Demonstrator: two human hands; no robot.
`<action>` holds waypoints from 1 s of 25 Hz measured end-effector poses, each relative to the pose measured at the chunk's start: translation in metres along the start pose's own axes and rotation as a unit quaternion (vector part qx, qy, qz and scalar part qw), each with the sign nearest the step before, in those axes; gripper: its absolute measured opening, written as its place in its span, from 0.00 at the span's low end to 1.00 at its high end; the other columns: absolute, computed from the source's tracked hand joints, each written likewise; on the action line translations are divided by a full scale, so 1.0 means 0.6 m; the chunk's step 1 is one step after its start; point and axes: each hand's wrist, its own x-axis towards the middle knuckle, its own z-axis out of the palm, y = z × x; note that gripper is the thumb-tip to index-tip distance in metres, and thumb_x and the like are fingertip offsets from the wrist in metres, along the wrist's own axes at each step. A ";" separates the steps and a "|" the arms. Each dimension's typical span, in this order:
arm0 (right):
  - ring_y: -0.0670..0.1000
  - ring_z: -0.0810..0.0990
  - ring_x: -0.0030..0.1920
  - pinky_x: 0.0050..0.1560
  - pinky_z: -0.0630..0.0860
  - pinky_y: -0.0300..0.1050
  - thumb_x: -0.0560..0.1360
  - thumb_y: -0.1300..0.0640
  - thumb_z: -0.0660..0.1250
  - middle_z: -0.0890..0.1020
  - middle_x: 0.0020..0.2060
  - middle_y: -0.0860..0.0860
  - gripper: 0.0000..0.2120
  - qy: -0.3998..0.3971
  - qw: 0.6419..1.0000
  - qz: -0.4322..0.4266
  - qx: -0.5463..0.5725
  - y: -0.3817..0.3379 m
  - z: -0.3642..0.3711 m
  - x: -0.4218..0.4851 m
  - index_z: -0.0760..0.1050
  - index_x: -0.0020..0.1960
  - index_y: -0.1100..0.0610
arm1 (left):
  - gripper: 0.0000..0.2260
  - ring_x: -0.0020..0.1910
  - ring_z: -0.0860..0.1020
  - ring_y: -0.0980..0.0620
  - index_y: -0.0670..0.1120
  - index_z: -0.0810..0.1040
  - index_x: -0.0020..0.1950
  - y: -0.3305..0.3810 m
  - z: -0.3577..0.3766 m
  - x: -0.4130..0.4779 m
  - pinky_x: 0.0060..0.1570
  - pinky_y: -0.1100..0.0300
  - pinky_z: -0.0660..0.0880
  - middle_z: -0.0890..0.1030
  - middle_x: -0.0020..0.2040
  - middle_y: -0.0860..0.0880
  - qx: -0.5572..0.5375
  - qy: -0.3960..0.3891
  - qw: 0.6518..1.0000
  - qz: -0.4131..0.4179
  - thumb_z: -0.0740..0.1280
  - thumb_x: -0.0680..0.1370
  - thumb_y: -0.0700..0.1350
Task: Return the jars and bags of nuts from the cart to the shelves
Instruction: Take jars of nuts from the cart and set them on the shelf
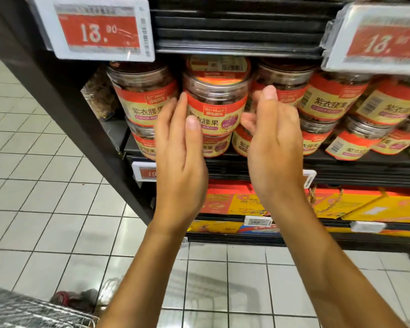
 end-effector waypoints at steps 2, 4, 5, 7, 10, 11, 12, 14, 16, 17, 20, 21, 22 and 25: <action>0.46 0.76 0.57 0.62 0.72 0.49 0.77 0.44 0.51 0.75 0.50 0.42 0.16 -0.005 1.000 -0.029 -0.003 0.009 0.000 -0.017 0.76 0.45 0.46 | 0.20 0.66 0.68 0.61 0.50 0.64 0.71 -0.009 -0.006 -0.012 0.69 0.61 0.64 0.68 0.66 0.52 -0.012 0.019 1.000 -0.001 0.51 0.80 0.53; 0.42 0.75 0.59 0.63 0.71 0.45 0.77 0.45 0.50 0.77 0.55 0.46 0.21 -0.022 0.999 -0.040 -0.021 0.020 -0.001 -0.031 0.78 0.53 0.53 | 0.20 0.69 0.68 0.56 0.51 0.65 0.70 -0.015 -0.007 -0.022 0.69 0.54 0.65 0.70 0.67 0.51 -0.036 -0.004 0.999 0.001 0.51 0.80 0.53; 0.41 0.74 0.60 0.64 0.71 0.44 0.78 0.46 0.51 0.77 0.57 0.47 0.22 -0.025 0.999 -0.034 -0.022 0.021 0.000 -0.030 0.79 0.55 0.55 | 0.20 0.69 0.67 0.57 0.49 0.66 0.70 -0.017 -0.005 -0.023 0.70 0.54 0.64 0.70 0.68 0.51 -0.029 -0.015 0.999 0.003 0.50 0.80 0.52; 0.41 0.73 0.61 0.65 0.70 0.45 0.78 0.48 0.50 0.77 0.59 0.48 0.22 -0.030 0.999 -0.016 -0.026 0.020 0.007 -0.022 0.79 0.56 0.57 | 0.19 0.69 0.66 0.60 0.45 0.67 0.70 -0.023 -0.001 -0.018 0.70 0.59 0.62 0.69 0.69 0.50 -0.011 -0.017 1.000 0.005 0.51 0.81 0.49; 0.40 0.72 0.61 0.65 0.66 0.37 0.77 0.47 0.49 0.77 0.60 0.47 0.24 -0.036 0.998 -0.004 -0.046 0.020 0.016 -0.007 0.80 0.56 0.56 | 0.19 0.69 0.64 0.64 0.44 0.68 0.70 -0.027 0.000 -0.003 0.68 0.70 0.59 0.68 0.70 0.51 0.028 -0.032 0.999 0.009 0.51 0.81 0.47; 0.36 0.72 0.59 0.63 0.65 0.32 0.77 0.47 0.49 0.77 0.57 0.44 0.23 -0.043 0.998 -0.009 -0.046 0.022 0.016 -0.005 0.80 0.55 0.55 | 0.19 0.69 0.64 0.64 0.44 0.69 0.70 -0.027 -0.001 0.001 0.68 0.71 0.59 0.68 0.70 0.52 0.040 -0.042 0.998 0.009 0.51 0.81 0.47; 0.33 0.72 0.55 0.60 0.66 0.28 0.78 0.47 0.48 0.77 0.52 0.40 0.23 -0.049 0.998 -0.017 -0.044 0.023 0.014 -0.004 0.80 0.53 0.54 | 0.19 0.69 0.64 0.64 0.44 0.69 0.70 -0.025 -0.002 0.002 0.69 0.70 0.59 0.68 0.70 0.52 0.043 -0.050 0.998 0.008 0.52 0.81 0.48; 0.32 0.72 0.53 0.61 0.69 0.32 0.78 0.47 0.48 0.75 0.47 0.36 0.23 -0.051 0.998 -0.016 -0.040 0.027 0.006 -0.004 0.80 0.52 0.55 | 0.19 0.68 0.67 0.60 0.45 0.70 0.69 -0.018 -0.012 -0.003 0.70 0.61 0.63 0.71 0.67 0.53 0.027 -0.038 0.999 -0.003 0.53 0.80 0.48; 0.39 0.75 0.55 0.63 0.71 0.44 0.77 0.47 0.49 0.75 0.46 0.37 0.22 -0.045 0.999 -0.006 -0.031 0.026 -0.005 -0.011 0.79 0.50 0.55 | 0.17 0.64 0.73 0.57 0.48 0.73 0.65 -0.007 -0.031 -0.024 0.67 0.54 0.69 0.76 0.63 0.52 -0.007 -0.002 0.999 -0.043 0.55 0.80 0.49; 0.43 0.76 0.55 0.62 0.72 0.48 0.77 0.47 0.49 0.76 0.46 0.38 0.20 -0.051 0.998 -0.004 -0.028 0.019 -0.012 -0.021 0.78 0.48 0.52 | 0.15 0.60 0.76 0.55 0.50 0.75 0.62 0.003 -0.044 -0.042 0.63 0.54 0.71 0.78 0.60 0.51 -0.024 0.014 0.997 -0.073 0.55 0.79 0.50; 0.49 0.79 0.53 0.59 0.74 0.54 0.77 0.45 0.49 0.79 0.49 0.48 0.14 -0.131 0.991 0.014 -0.024 -0.018 -0.038 -0.068 0.73 0.44 0.43 | 0.10 0.46 0.81 0.54 0.51 0.77 0.54 0.053 -0.091 -0.108 0.50 0.61 0.76 0.81 0.49 0.48 -0.062 0.046 0.982 -0.172 0.56 0.82 0.45; 0.49 0.79 0.53 0.58 0.74 0.54 0.77 0.44 0.49 0.79 0.51 0.49 0.13 -0.170 0.985 0.024 -0.030 -0.030 -0.046 -0.094 0.73 0.45 0.42 | 0.11 0.42 0.81 0.54 0.49 0.78 0.52 0.072 -0.108 -0.137 0.45 0.63 0.77 0.81 0.45 0.47 -0.073 0.064 0.973 -0.208 0.55 0.82 0.43; 0.49 0.80 0.53 0.58 0.75 0.54 0.78 0.45 0.50 0.78 0.51 0.49 0.13 -0.210 0.977 0.028 -0.037 -0.043 -0.053 -0.122 0.73 0.46 0.41 | 0.12 0.38 0.81 0.55 0.47 0.78 0.51 0.094 -0.128 -0.169 0.42 0.63 0.77 0.81 0.42 0.47 -0.086 0.088 0.963 -0.240 0.54 0.82 0.42; 0.48 0.81 0.49 0.55 0.76 0.50 0.77 0.45 0.51 0.80 0.48 0.47 0.14 -0.326 0.943 0.052 -0.043 -0.084 -0.073 -0.196 0.75 0.46 0.42 | 0.12 0.35 0.80 0.54 0.42 0.78 0.48 0.158 -0.186 -0.263 0.40 0.65 0.76 0.80 0.38 0.45 -0.093 0.135 0.937 -0.310 0.55 0.81 0.40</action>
